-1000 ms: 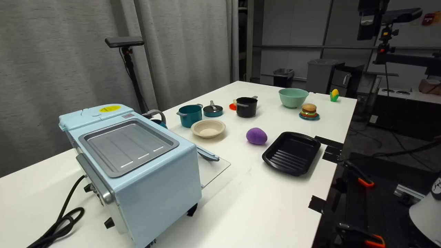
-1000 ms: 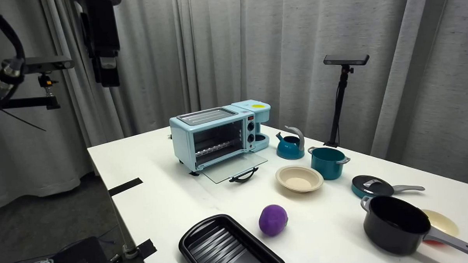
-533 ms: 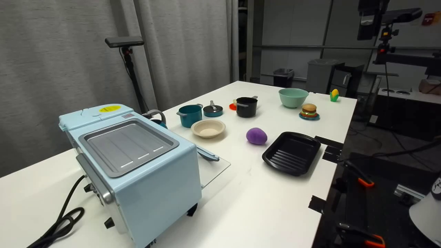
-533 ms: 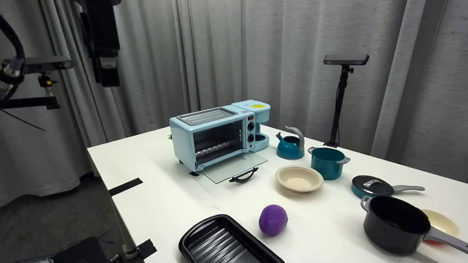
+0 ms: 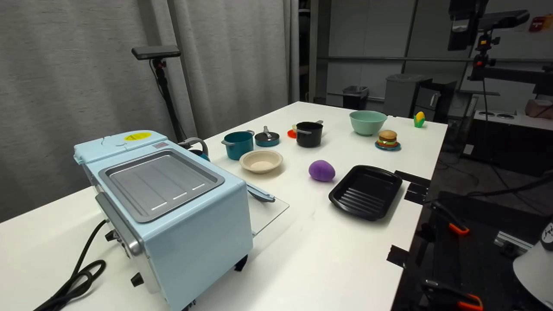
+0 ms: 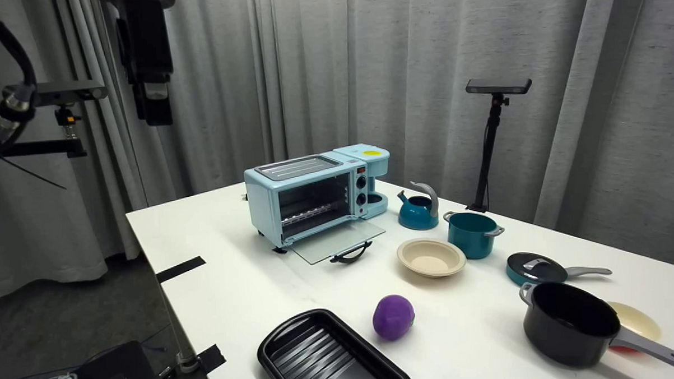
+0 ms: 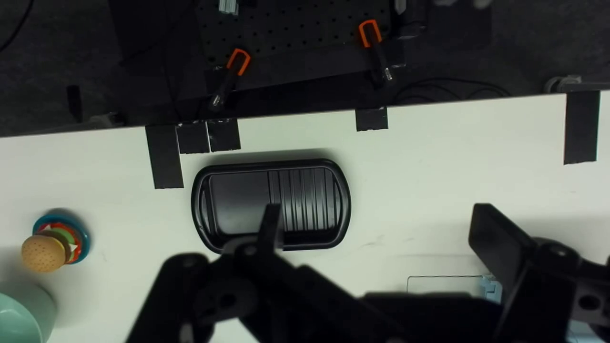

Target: Close the oven door

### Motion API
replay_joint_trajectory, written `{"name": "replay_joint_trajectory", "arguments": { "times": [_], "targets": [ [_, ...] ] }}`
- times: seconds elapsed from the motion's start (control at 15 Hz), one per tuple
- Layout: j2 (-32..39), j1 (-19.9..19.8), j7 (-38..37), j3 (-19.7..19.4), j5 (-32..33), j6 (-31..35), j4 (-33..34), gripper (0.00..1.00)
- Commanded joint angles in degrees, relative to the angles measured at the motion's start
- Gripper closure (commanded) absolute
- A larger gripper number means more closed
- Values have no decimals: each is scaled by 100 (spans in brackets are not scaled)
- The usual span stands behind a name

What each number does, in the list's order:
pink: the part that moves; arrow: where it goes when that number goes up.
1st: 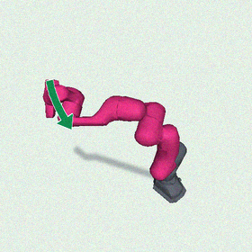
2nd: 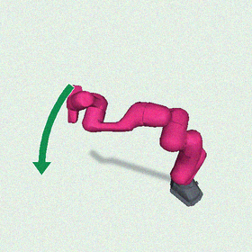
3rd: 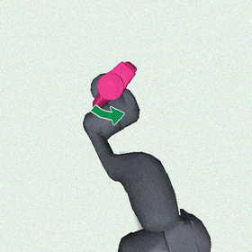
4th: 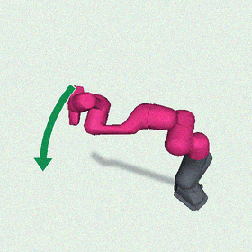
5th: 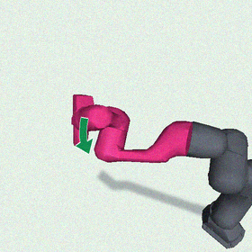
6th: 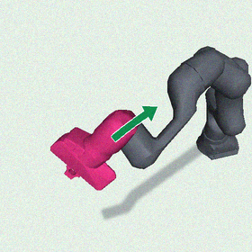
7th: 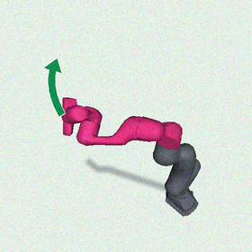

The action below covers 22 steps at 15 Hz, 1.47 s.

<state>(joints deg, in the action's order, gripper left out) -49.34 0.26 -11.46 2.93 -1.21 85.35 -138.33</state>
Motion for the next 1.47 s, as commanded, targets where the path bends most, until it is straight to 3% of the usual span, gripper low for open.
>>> {"name": "replay_joint_trajectory", "arguments": {
  "times": [0.0,0.67,1.4],
  "targets": [
    [14,-95,5,60,-37,-66,32,0],
    [-44,-111,51,107,213,284,-51,0],
    [22,-71,47,72,134,166,15,0]
  ]
}}
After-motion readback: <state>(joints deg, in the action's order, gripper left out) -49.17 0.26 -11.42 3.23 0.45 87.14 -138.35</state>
